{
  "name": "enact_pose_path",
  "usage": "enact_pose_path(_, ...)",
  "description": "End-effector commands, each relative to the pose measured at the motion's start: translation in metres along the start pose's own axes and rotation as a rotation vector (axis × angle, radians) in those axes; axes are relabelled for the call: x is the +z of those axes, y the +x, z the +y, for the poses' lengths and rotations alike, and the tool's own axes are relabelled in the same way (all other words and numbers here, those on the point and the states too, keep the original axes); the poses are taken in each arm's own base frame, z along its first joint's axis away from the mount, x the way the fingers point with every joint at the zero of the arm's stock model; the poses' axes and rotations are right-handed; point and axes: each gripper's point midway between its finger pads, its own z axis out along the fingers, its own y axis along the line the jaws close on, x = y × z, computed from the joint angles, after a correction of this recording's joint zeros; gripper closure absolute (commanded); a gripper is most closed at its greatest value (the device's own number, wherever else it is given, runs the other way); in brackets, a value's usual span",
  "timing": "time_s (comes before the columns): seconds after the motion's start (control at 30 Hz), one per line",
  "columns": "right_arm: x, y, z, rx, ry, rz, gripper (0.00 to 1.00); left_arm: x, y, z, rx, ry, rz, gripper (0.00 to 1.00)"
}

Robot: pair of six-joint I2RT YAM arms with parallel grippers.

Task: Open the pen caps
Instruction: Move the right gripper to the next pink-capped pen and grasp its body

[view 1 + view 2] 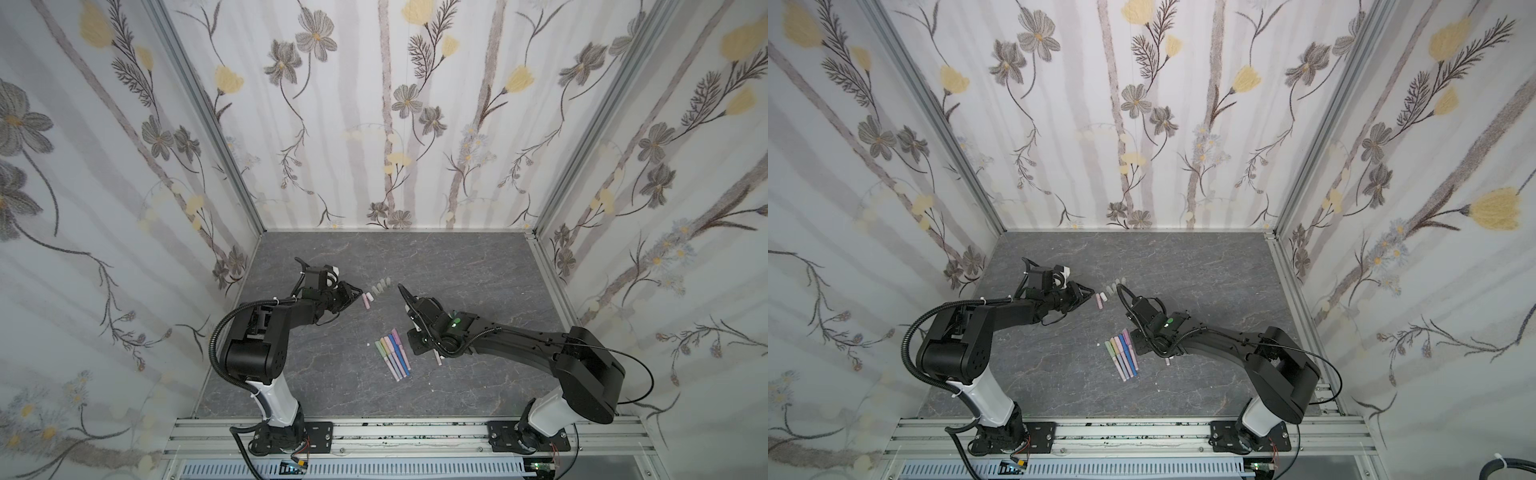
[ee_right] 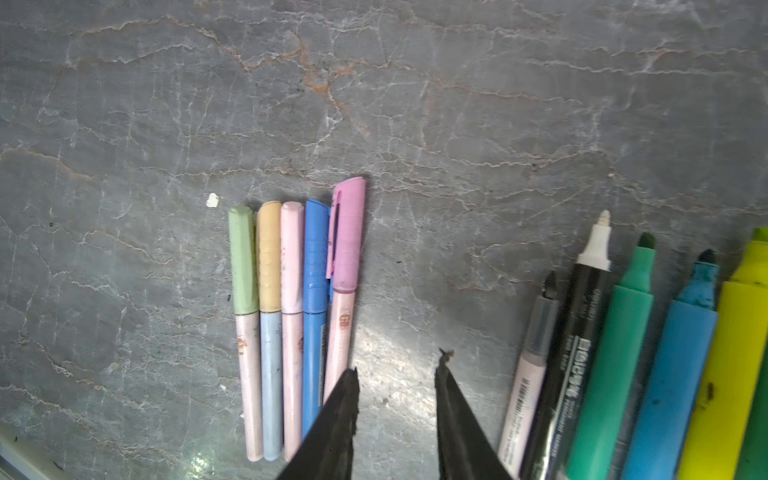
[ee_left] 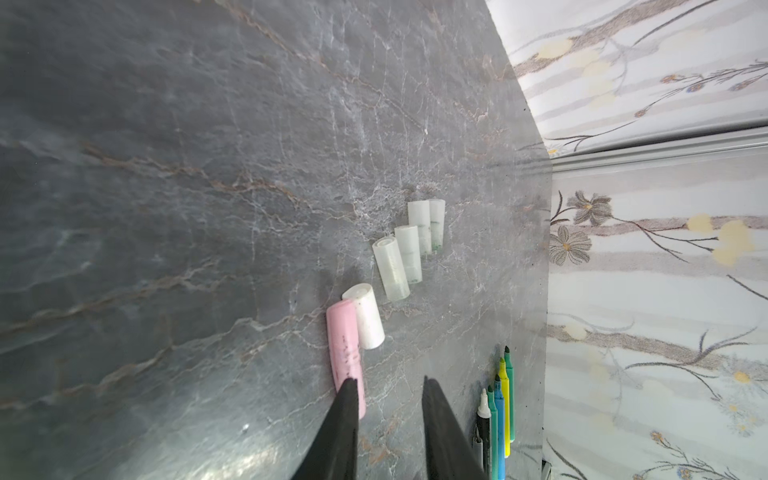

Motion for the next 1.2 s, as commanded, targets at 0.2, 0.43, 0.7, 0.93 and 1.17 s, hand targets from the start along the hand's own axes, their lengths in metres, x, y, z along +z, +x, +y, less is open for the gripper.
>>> enact_pose_path(0.2, 0.018, 0.012, 0.016, -0.006, 0.002, 0.051, 0.67, -0.031, 0.0, -0.004, 0.043, -0.023, -0.032, 0.73)
enact_pose_path(0.43, 0.024, 0.017, 0.014, -0.01, 0.019, 0.073, 0.68, -0.041, 0.001, -0.005, 0.058, -0.028, -0.039, 0.73)
enact_pose_path(0.7, 0.029, 0.02, 0.019, -0.015, 0.02, 0.096, 0.68, -0.043, 0.001, -0.004, 0.058, -0.022, -0.035, 0.73)
enact_pose_path(0.93, 0.037, 0.029, 0.013, -0.015, 0.049, 0.132, 0.69, -0.044, 0.002, -0.006, 0.059, -0.016, -0.032, 0.72)
enact_pose_path(1.17, 0.044, 0.036, 0.009, -0.013, 0.062, 0.151, 0.69, -0.045, 0.005, -0.003, 0.06, -0.015, -0.029, 0.72)
